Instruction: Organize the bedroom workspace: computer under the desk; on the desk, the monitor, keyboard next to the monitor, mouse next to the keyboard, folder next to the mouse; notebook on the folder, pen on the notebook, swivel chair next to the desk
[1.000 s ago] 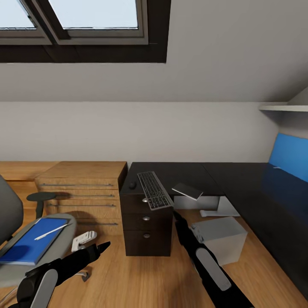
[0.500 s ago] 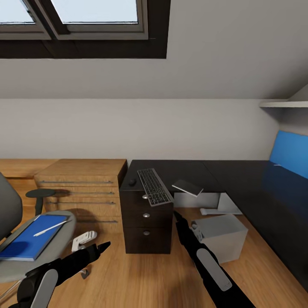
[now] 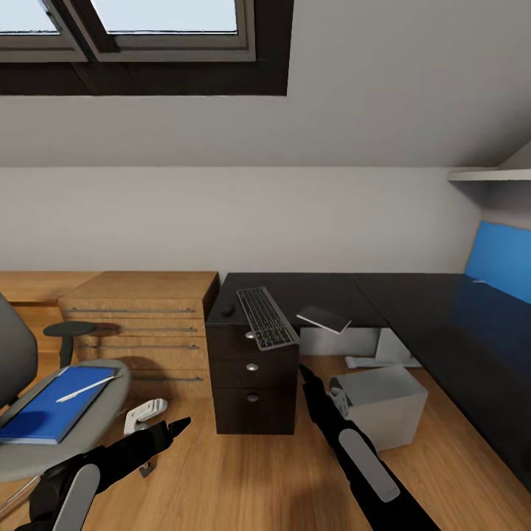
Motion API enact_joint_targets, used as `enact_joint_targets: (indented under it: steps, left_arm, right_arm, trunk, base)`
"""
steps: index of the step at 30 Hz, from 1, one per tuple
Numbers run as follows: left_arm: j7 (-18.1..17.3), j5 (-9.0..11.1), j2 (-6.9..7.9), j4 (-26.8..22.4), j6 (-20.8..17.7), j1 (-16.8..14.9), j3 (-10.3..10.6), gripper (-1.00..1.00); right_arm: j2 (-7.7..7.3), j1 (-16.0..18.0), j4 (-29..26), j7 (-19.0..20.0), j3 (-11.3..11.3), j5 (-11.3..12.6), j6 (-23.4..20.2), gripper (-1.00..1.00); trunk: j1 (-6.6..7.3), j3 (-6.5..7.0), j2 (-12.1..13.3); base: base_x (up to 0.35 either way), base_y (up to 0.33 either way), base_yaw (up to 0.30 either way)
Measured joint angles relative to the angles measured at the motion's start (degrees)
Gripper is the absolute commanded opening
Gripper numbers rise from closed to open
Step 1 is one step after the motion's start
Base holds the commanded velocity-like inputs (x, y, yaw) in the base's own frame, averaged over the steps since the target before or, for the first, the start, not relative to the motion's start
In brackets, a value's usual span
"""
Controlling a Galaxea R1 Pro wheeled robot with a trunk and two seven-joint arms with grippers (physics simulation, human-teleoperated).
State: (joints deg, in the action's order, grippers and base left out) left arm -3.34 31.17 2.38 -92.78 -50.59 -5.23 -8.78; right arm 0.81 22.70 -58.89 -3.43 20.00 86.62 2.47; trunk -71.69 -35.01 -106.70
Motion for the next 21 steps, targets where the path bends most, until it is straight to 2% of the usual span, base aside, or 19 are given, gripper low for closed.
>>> enact_joint_targets:
  steps: [7, 14, 21]
  left_arm:
    - [-0.1, 0.2, 0.03, 0.1, 0.1, 0.0, -0.1, 1.00]
    - [-0.1, 0.2, 0.08, 0.2, 0.1, 0.0, -0.9, 1.00]
    - [-0.1, 0.3, 0.09, 0.2, 0.1, 0.0, -1.3, 1.00]
  right_arm:
    - [0.00, 0.0, 0.0, 0.1, 0.0, 0.0, 0.0, 1.00]
    - [0.00, 0.0, 0.0, 0.1, 0.0, 0.0, 0.0, 1.00]
    - [0.04, 0.0, 0.0, 0.0, 0.0, 0.0, 0.1, 1.00]
  trunk:
    - [0.00, 0.00, 0.0]
    - [0.02, 0.00, 0.0]
    - [0.00, 0.00, 0.0]
  base:
    - [0.015, 0.001, 0.000]
    - [0.234, 0.030, 0.000]
    - [0.063, 0.003, 0.000]
